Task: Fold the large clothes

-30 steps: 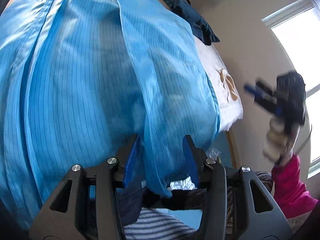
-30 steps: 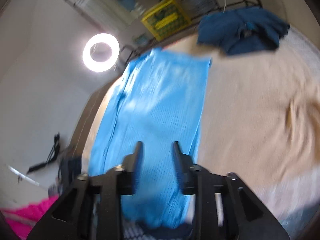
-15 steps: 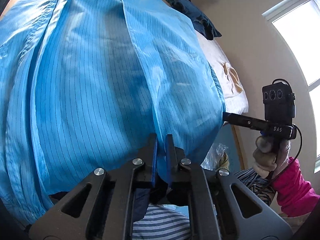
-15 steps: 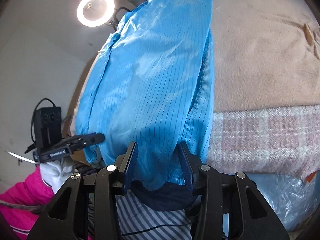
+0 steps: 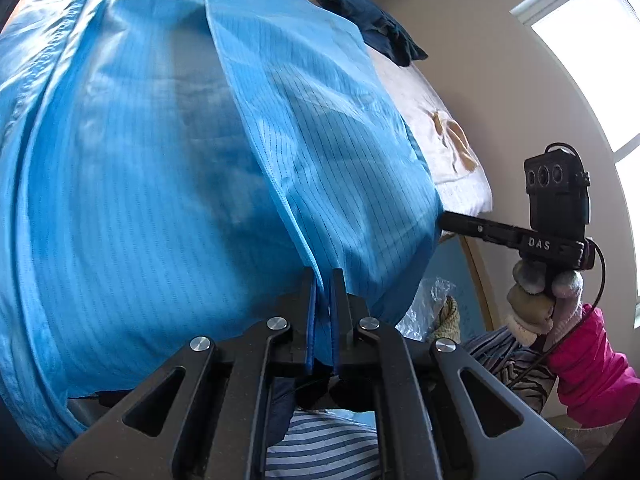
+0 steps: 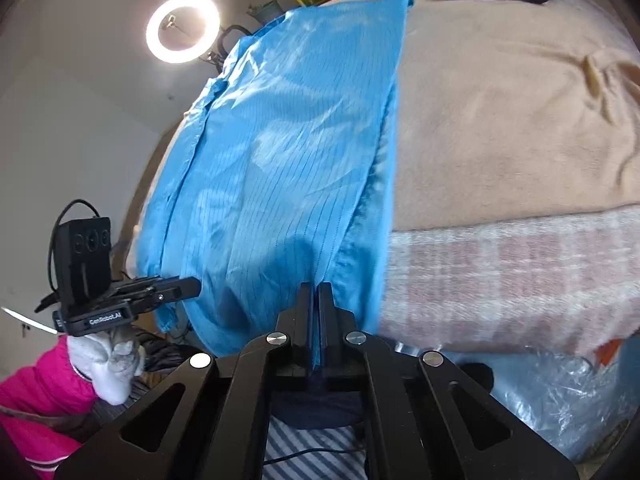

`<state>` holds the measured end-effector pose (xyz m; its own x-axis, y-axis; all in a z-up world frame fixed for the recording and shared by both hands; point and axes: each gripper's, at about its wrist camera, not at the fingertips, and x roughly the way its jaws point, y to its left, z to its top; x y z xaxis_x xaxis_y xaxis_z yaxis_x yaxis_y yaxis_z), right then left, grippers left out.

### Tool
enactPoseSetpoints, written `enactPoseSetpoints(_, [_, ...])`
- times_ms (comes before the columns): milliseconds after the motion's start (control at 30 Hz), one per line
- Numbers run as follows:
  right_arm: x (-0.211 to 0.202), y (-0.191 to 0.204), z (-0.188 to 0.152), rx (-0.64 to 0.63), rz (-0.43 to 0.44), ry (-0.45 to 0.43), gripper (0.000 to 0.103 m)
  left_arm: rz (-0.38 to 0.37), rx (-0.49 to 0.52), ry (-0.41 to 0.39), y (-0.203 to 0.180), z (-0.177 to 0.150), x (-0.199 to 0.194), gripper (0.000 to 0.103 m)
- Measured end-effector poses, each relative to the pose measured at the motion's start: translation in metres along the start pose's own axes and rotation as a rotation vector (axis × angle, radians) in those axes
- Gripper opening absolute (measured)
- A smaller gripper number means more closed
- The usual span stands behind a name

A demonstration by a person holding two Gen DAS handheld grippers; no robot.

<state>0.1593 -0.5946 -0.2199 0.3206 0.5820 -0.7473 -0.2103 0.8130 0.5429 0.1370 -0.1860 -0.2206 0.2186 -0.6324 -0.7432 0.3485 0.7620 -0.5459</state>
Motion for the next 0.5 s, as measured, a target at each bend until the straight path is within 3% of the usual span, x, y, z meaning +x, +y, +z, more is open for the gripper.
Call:
enactPoseSetpoints(333, [-0.004,-0.004,0.001,-0.005,-0.015,0.008,0.002,0.045,0.05,0.009,-0.01,0.002,0.003,0.004])
enactPoseSetpoints(367, [-0.005,-0.005,0.001,-0.001,0.0,0.013,0.004,0.047,0.054,0.014,-0.011,0.001,0.003,0.004])
enactPoseSetpoints(433, [-0.008,-0.007,-0.002,0.002,0.015,0.006,0.019,0.057,0.064,0.015,-0.012,-0.002,-0.002,0.004])
enactPoseSetpoints(467, [-0.01,-0.009,-0.004,0.004,0.022,0.002,0.033,0.063,0.068,0.012,-0.012,-0.003,-0.005,0.004])
enactPoseSetpoints(500, [-0.012,-0.011,-0.007,0.005,0.029,-0.003,0.038,0.071,0.074,0.007,-0.013,-0.006,-0.009,0.004])
